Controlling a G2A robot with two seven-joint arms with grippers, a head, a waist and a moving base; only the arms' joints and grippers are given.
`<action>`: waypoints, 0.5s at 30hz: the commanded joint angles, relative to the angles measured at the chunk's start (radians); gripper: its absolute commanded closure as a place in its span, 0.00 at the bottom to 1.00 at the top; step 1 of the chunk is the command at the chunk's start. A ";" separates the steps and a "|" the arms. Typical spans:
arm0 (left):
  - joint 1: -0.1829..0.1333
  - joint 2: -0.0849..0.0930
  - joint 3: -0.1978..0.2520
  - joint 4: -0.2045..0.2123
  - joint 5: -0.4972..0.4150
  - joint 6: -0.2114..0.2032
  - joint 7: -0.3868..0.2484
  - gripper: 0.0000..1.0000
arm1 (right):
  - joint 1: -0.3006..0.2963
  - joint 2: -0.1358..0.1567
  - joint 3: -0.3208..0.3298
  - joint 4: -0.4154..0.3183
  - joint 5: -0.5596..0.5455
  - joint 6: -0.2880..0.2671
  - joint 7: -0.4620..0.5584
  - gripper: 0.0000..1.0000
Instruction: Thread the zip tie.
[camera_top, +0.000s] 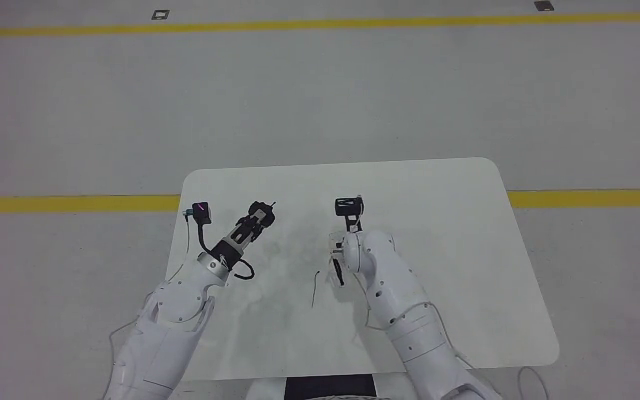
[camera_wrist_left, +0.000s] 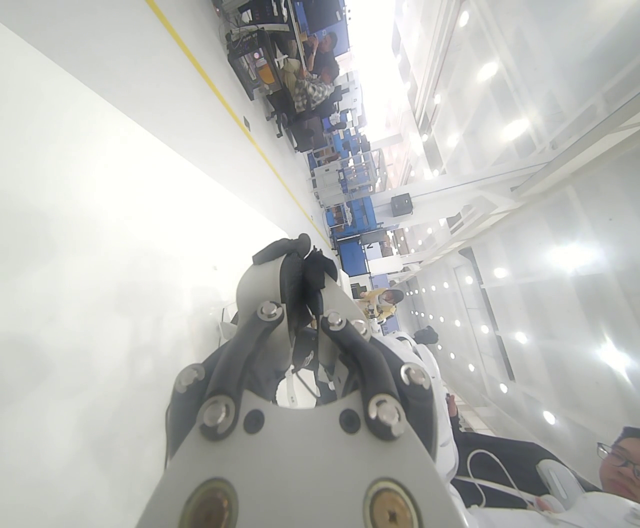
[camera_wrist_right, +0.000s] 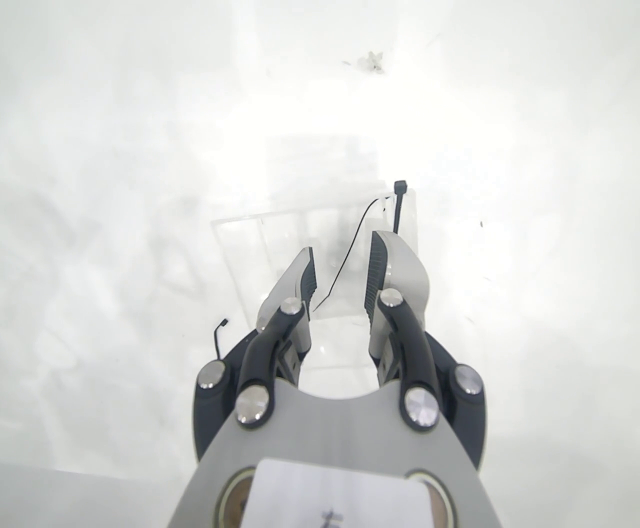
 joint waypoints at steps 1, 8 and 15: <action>0.000 0.000 0.000 0.000 0.000 0.000 0.000 1.00 | 0.004 -0.003 0.002 0.008 0.003 0.000 -0.002 0.77; 0.000 0.000 0.000 0.000 0.000 0.000 0.000 1.00 | 0.018 -0.013 0.004 0.036 0.005 0.000 -0.009 0.88; 0.000 0.000 0.000 0.000 0.000 0.000 0.000 1.00 | 0.022 -0.019 0.002 0.042 -0.004 0.000 -0.017 0.85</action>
